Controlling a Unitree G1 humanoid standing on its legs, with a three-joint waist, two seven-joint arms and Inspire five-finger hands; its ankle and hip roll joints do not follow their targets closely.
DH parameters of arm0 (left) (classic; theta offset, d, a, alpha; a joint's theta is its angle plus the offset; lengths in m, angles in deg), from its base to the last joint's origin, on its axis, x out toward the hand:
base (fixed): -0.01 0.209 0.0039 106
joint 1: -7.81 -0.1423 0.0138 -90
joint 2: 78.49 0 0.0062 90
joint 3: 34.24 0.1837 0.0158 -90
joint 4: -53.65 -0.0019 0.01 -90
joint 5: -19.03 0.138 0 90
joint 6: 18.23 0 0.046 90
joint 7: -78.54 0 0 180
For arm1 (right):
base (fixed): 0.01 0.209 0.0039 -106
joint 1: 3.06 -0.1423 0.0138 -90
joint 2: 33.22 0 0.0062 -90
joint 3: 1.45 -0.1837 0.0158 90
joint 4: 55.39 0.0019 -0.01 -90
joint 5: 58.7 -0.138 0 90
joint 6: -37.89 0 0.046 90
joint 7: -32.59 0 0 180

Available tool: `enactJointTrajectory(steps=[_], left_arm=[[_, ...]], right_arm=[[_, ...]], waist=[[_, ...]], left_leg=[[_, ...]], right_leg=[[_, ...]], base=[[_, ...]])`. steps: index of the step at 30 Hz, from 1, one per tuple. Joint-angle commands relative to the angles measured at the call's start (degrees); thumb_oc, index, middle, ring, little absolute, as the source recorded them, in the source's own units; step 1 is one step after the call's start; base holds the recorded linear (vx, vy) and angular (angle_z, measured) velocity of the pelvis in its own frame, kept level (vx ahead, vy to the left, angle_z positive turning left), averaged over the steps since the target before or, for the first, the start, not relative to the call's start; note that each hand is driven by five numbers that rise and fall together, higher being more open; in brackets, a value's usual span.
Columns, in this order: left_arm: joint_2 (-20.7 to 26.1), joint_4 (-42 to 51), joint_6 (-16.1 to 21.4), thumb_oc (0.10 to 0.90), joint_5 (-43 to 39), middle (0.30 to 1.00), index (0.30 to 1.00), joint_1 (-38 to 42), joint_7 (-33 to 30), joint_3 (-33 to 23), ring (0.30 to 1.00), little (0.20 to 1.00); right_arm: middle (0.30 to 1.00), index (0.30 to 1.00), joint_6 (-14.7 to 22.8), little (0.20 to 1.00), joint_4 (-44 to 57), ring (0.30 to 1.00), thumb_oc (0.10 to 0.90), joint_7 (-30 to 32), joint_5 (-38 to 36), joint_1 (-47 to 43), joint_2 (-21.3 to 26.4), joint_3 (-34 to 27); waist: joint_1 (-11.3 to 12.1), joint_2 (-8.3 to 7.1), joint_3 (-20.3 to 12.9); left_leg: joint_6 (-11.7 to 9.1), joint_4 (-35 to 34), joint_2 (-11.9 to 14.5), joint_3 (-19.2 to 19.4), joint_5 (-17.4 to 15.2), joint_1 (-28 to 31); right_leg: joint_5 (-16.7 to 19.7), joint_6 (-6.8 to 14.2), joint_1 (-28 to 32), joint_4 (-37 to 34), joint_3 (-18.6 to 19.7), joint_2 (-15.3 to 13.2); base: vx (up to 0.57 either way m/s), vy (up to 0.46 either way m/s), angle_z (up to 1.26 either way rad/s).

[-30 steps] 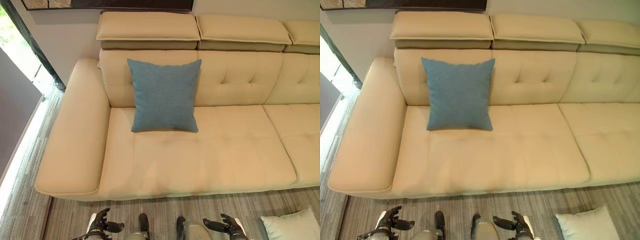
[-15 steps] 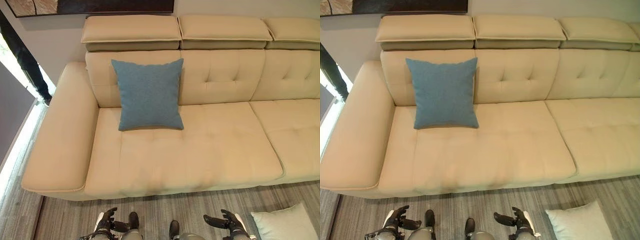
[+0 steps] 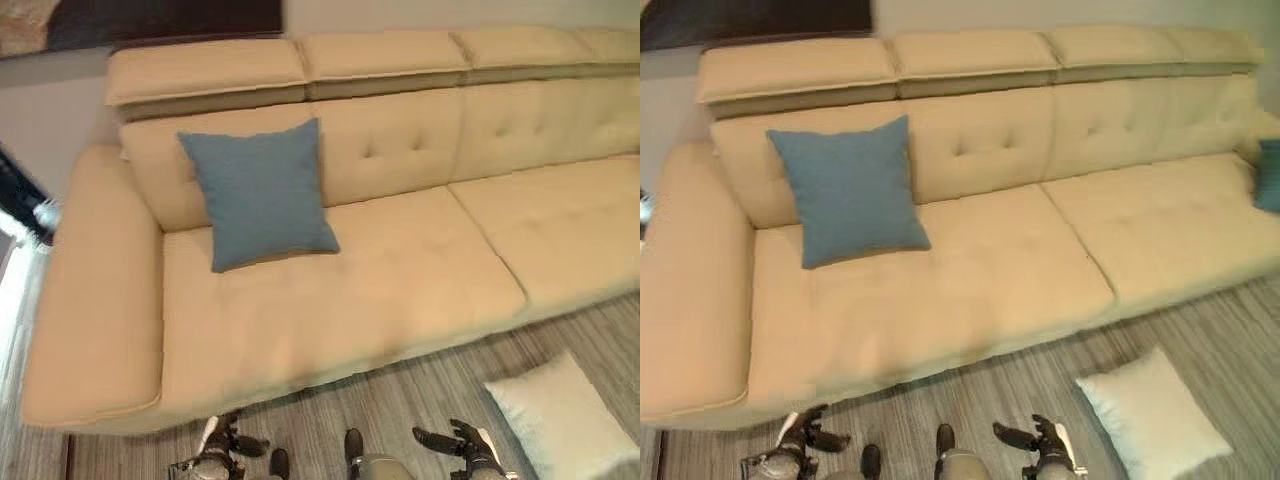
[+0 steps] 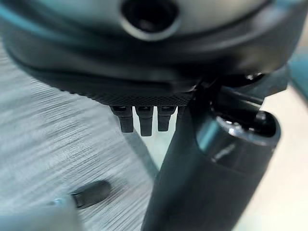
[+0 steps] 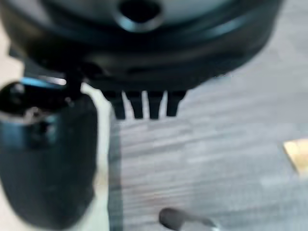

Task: Pick up all the scattered cushions and arrange them neatly on the sofa.

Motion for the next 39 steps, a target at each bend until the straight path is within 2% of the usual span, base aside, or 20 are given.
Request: enactJointTrajectory(steps=[1,2,3,4,5,8,9,10,11,13,15,16,23,24,25,28,32,36,38,39], left_arm=[[0.82,1.01,1.88,0.800,2.18,0.900,0.900,1.38,-1.15,-3.14,0.900,0.900],[1.49,0.93,1.74,0.800,3.08,0.900,0.900,2.33,-1.29,-2.51,0.900,0.900],[1.51,0.92,1.74,0.800,3.08,0.900,0.900,2.34,-1.29,-2.52,0.900,0.900],[1.71,0.97,1.60,0.800,3.51,0.900,0.900,2.33,-1.10,-2.43,0.900,0.900],[1.71,0.88,1.40,0.800,3.85,0.900,0.900,2.08,-1.00,-2.32,0.900,0.900],[1.97,0.76,1.21,0.800,4.26,0.900,0.900,2.20,-0.83,-2.28,0.900,0.900],[1.93,0.81,0.87,0.800,4.71,0.900,0.900,1.31,-0.65,-2.85,0.900,0.900],[1.93,0.82,0.87,0.800,4.71,0.900,0.900,1.30,-0.65,-2.84,0.900,0.900],[1.82,0.86,0.93,0.800,4.73,0.900,0.900,0.49,-0.40,-3.32,0.900,0.900],[1.89,1.24,1.02,0.800,4.60,0.900,0.900,0.22,-0.33,-3.55,0.900,0.900],[1.97,1.84,0.90,0.800,4.65,0.900,0.900,-0.16,-0.37,-3.47,0.900,0.900],[1.46,2.56,1.09,0.800,4.86,0.900,0.900,-0.03,-0.75,-3.36,0.900,0.900],[-0.22,3.73,1.09,0.800,5.10,0.900,0.900,0.57,-0.63,-1.47,0.900,0.900],[-0.66,4.24,1.44,0.800,4.53,0.900,0.900,1.30,-1.07,-0.57,0.900,0.900],[-0.66,4.24,1.45,0.800,4.53,0.900,0.900,1.31,-1.08,-0.57,0.900,0.900],[-1.67,3.77,1.60,0.800,3.44,0.900,0.900,2.00,-1.62,0.27,0.900,0.900],[-2.08,3.53,1.49,0.800,3.00,0.900,0.900,1.63,-1.52,0.32,0.900,0.900],[-1.74,3.84,1.20,0.800,3.17,0.900,0.900,1.33,-1.35,0.23,0.900,0.900],[-1.39,4.37,1.15,0.800,3.09,0.900,0.900,1.33,-1.47,0.16,0.900,0.900],[-0.76,5.61,1.18,0.800,2.92,0.900,0.900,1.31,-1.78,0.19,0.900,0.900]], right_arm=[[0.900,0.900,-0.19,0.900,-0.13,0.900,0.800,1.37,-1.20,0.27,2.53,1.83],[0.900,0.900,-0.46,0.900,-0.13,0.900,0.800,1.56,-0.70,0.39,1.99,2.39],[0.900,0.900,-0.46,0.900,-0.13,0.900,0.800,1.56,-0.70,0.38,1.97,2.39],[0.900,0.900,-0.35,0.900,-0.14,0.900,0.800,1.57,-0.47,0.72,1.91,2.44],[0.900,0.900,-0.29,0.900,-0.19,0.900,0.800,1.53,-0.45,1.08,1.82,2.42],[0.900,0.900,-0.36,0.900,-0.49,0.900,0.800,1.41,-0.52,1.81,1.66,2.16],[0.900,0.900,-0.40,0.900,-1.08,0.900,0.800,1.24,-0.12,2.72,1.73,1.90],[0.900,0.900,-0.41,0.900,-1.08,0.900,0.800,1.24,-0.12,2.73,1.73,1.89],[0.900,0.900,-0.44,0.900,-1.43,0.900,0.800,0.95,0.28,3.38,1.91,2.02],[0.900,0.900,-0.48,0.900,-1.30,0.900,0.800,0.99,0.46,3.55,1.97,2.13],[0.900,0.900,-0.77,0.900,-1.20,0.900,0.800,0.96,0.38,3.57,1.92,2.26],[0.900,0.900,-0.87,0.900,-0.86,0.900,0.800,1.39,0.30,3.46,2.00,3.02],[0.900,0.900,-0.72,0.900,0.22,0.900,0.800,1.94,0.01,4.90,2.73,2.99],[0.900,0.900,-0.64,0.900,-0.07,0.900,0.800,2.49,0.33,4.66,2.93,3.38],[0.900,0.900,-0.64,0.900,-0.07,0.900,0.800,2.49,0.33,4.65,2.94,3.38],[0.900,0.900,-0.56,0.900,-1.25,0.900,0.800,3.27,0.18,4.83,3.20,2.89],[0.900,0.900,-0.70,0.900,-1.74,0.900,0.800,3.42,0.20,4.88,3.56,2.44],[0.900,0.900,-0.89,0.900,-1.92,0.900,0.800,3.35,0.22,5.15,3.42,2.21],[0.900,0.900,-1.02,0.900,-1.60,0.900,0.800,3.26,0.63,5.35,3.18,2.36],[0.900,0.900,-1.13,0.900,-0.79,0.900,0.800,3.08,1.12,5.33,2.72,2.78]], waist=[[0.19,-0.26,0.86],[0.98,0.34,2.31],[0.92,0.27,2.18],[1.61,0.76,2.32],[1.76,1.04,2.34],[1.72,1.12,1.75],[3.08,1.53,0.43],[3.14,1.51,0.46],[4.53,1.43,-0.46],[5.13,1.13,-0.78],[5.75,0.59,-0.88],[5.17,0.31,-0.91],[2.63,1.00,0.39],[3.50,0.81,1.23],[3.48,0.82,1.26],[4.21,0.66,1.45],[4.28,1.07,1.08],[4.07,1.48,0.51],[4.31,1.60,0.34],[4.50,1.82,0.56]], left_leg=[[-2.15,3.21,-0.68,-4.12,-6.10,-1.66],[-1.84,2.61,0.59,-1.38,-4.86,-2.13],[-1.82,2.58,0.51,-1.41,-4.73,-2.32],[-1.75,1.88,1.14,0.12,-4.15,-2.38],[-1.61,1.28,1.61,1.12,-3.83,-1.91],[-1.16,0.90,2.22,3.19,-3.06,-1.74],[-0.89,0.17,3.37,7.09,-2.34,-1.98],[-0.88,0.15,3.35,7.15,-2.35,-1.92],[-1.22,0.39,4.19,10.04,-3.07,-1.91],[-1.54,0.73,4.63,12.01,-2.90,-2.17],[-1.89,1.08,5.04,13.23,-2.61,-2.16],[-2.77,2.73,6.28,14.68,-2.07,-2.87],[-4.50,5.49,8.81,13.95,-2.18,-2.27],[-4.40,6.76,7.49,8.67,-1.00,-4.17],[-4.40,6.81,7.50,8.64,-1.03,-4.17],[-4.60,6.33,2.44,-0.54,-1.89,-6.37],[-4.26,6.67,0.76,-1.76,-2.61,-6.83],[-3.62,5.90,1.08,-0.27,-2.96,-5.05],[-2.74,5.30,1.41,1.15,-3.55,-3.70],[-1.49,4.82,1.66,1.89,-4.29,-2.35]], right_leg=[[-0.06,2.63,1.17,-1.59,-1.95,-2.64],[-0.88,2.70,0.02,0.25,-7.97,-3.77],[-0.80,2.71,-0.14,0.21,-7.99,-3.85],[-2.42,2.02,0.92,1.60,-12.73,-5.03],[-3.75,1.24,1.58,3.97,-14.70,-5.43],[-5.63,0.82,3.08,7.10,-15.47,-4.95],[-8.30,0.29,6.48,9.95,-19.56,-5.75],[-8.34,0.29,6.46,10.03,-19.48,-5.77],[-10.29,1.06,10.21,11.40,-23.26,-7.34],[-9.87,1.50,12.16,9.60,-24.77,-7.53],[-9.92,1.54,12.95,7.47,-24.53,-6.73],[-10.17,1.63,13.23,2.18,-21.50,-4.46],[-10.42,-0.46,14.19,-2.48,-17.03,-0.69],[-9.15,-1.30,13.47,-3.46,-15.77,-0.03],[-9.15,-1.30,13.51,-3.46,-15.80,-0.03],[-8.25,-1.20,13.47,-4.65,-12.22,0.96],[-8.63,-1.31,13.24,-4.21,-8.61,2.07],[-9.45,-1.14,13.30,-2.22,-7.70,1.98],[-10.09,-0.82,12.78,0.89,-8.03,1.53],[-9.82,0.56,9.90,7.63,-8.96,0.51]], base=[[-0.25,0.094,-0.90],[-0.25,0.094,-0.57],[-0.34,0.136,-0.85],[-0.15,0.078,-0.81],[-0.20,0.096,-1.29],[-0.14,0.020,-0.79],[-0.19,-0.014,-0.52],[-0.17,-0.068,-1.15],[-0.05,-0.054,-1.18],[-0.09,-0.105,-1.24],[-0.09,-0.191,-1.07],[-0.08,-0.217,-1.05],[-0.05,-0.156,-0.64],[-0.12,-0.080,-0.29],[-0.12,-0.090,-0.66],[0.03,-0.047,-0.91],[0.07,0.018,-0.49],[0.11,0.090,-0.81],[0.10,0.106,-0.70],[0.08,0.094,-0.52]])
